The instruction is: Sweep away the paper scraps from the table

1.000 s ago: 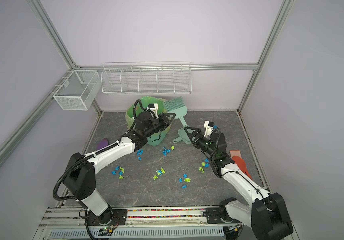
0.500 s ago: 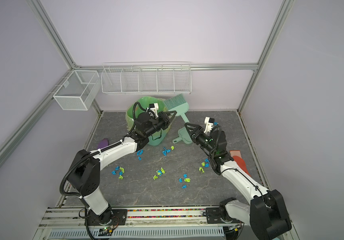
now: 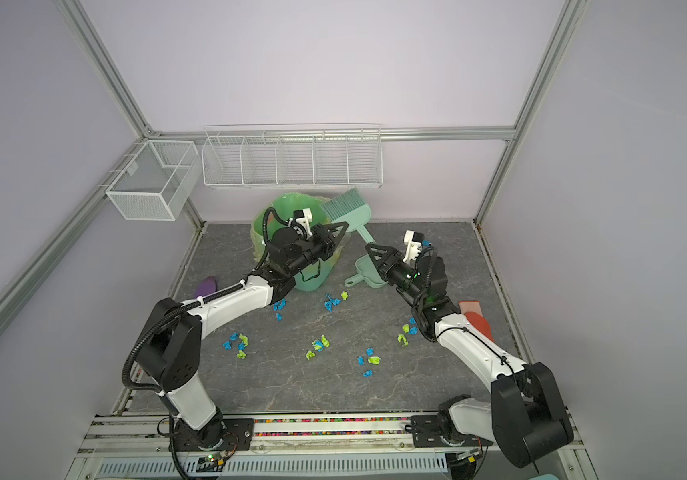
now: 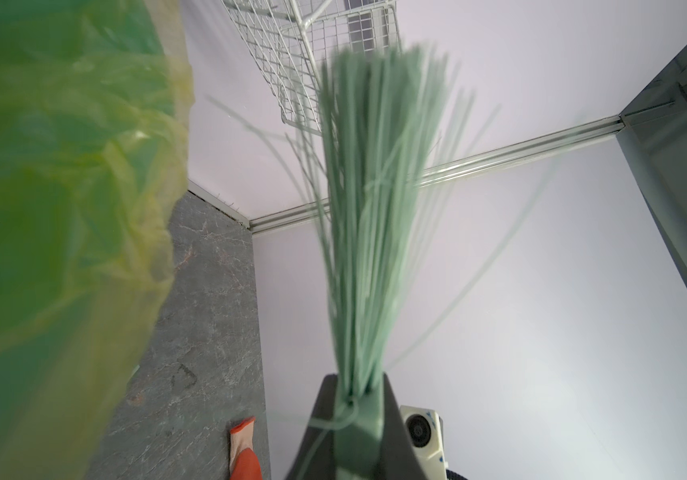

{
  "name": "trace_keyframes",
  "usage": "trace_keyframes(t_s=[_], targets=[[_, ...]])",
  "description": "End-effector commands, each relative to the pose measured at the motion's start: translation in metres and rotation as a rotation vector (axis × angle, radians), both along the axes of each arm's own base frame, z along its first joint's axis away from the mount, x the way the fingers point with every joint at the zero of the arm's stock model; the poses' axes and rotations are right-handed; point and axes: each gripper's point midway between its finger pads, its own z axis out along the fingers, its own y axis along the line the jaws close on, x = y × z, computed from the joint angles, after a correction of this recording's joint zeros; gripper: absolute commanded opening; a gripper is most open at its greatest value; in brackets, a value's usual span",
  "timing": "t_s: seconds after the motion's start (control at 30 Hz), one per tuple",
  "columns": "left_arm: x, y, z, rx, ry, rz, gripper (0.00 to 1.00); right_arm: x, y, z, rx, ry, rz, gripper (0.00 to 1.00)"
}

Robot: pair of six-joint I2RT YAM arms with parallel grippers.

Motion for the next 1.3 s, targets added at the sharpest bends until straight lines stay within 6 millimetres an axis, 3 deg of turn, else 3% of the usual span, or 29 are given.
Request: trace_keyframes(t_s=[0.0, 0.17, 0.37, 0.6, 0.7, 0.83, 1.27], targets=[[-0.012, -0.007, 0.002, -0.027, 0.006, -0.057, 0.00, 0.008, -0.002, 0.032, 0.075, -0.094, -0.008, 0.47], [-0.012, -0.008, 0.005, -0.033, 0.003, -0.062, 0.00, 0.010, 0.000, 0.022, 0.103, -0.076, 0.001, 0.46], [-0.012, -0.007, -0.001, -0.016, 0.008, -0.061, 0.00, 0.011, -0.003, 0.024, 0.093, -0.091, -0.008, 0.42], [-0.011, -0.008, -0.008, 0.000, 0.017, -0.062, 0.00, 0.009, -0.003, 0.023, 0.075, -0.091, -0.003, 0.28], [-0.011, -0.008, -0.009, 0.002, 0.018, -0.061, 0.00, 0.008, -0.003, 0.023, 0.063, -0.092, -0.004, 0.15], [-0.013, -0.008, -0.006, 0.003, 0.002, -0.065, 0.00, 0.007, -0.004, 0.024, 0.039, -0.097, -0.011, 0.06], [-0.020, -0.002, -0.003, 0.068, -0.030, -0.064, 0.01, -0.002, -0.014, 0.019, -0.094, -0.078, -0.035, 0.06]])
